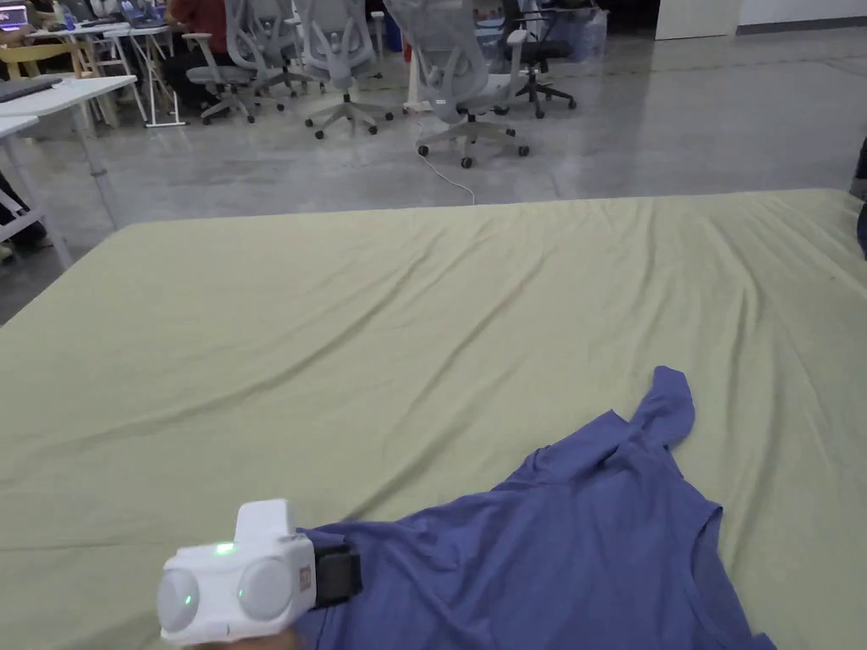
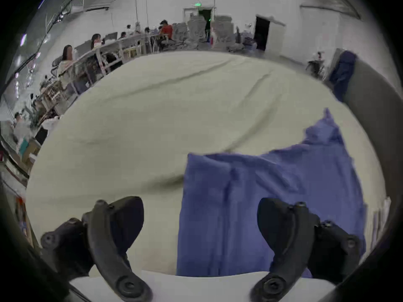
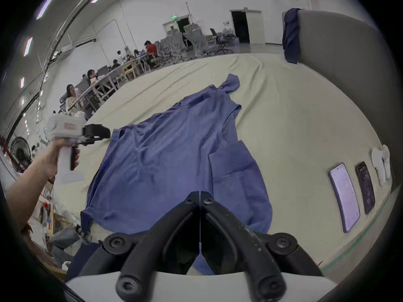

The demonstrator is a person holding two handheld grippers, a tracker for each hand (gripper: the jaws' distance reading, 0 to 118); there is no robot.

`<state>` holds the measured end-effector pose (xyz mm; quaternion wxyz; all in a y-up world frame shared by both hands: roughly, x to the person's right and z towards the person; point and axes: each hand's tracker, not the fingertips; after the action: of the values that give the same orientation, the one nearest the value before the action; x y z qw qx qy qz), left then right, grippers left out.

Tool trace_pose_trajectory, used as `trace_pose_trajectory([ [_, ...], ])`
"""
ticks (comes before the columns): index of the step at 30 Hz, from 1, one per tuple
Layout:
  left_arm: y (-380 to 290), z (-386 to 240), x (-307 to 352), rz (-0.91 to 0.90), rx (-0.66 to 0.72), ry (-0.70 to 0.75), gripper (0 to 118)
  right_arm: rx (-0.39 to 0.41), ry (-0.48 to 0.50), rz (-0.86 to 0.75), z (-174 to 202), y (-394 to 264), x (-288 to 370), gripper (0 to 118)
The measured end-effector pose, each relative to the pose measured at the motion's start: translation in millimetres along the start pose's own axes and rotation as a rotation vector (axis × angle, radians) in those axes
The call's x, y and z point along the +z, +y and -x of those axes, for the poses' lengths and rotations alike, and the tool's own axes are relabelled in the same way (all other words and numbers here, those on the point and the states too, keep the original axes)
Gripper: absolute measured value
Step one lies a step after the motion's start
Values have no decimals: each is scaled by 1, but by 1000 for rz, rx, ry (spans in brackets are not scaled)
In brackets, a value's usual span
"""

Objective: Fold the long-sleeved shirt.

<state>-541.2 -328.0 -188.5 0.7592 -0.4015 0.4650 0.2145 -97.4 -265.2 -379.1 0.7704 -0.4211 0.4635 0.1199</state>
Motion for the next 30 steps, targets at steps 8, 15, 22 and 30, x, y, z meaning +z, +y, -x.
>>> trace_pose_trajectory([
  [8, 14, 13, -38, 16, 67, -46, 37, 10, -39, 4, -31, 46, -48, 3],
  [15, -9, 50, -25, -59, 79, 9, 1, 73, -86, 16, -54, 160, -149, 11],
  [22, -13, 81, -20, -48, 137, -49, 1, -16, -232, 141, -65, 225, -256, 108],
  [30, -18, 80, 3, -80, 114, -112, 0, 146, -236, 236, -11, 214, -249, 9],
])
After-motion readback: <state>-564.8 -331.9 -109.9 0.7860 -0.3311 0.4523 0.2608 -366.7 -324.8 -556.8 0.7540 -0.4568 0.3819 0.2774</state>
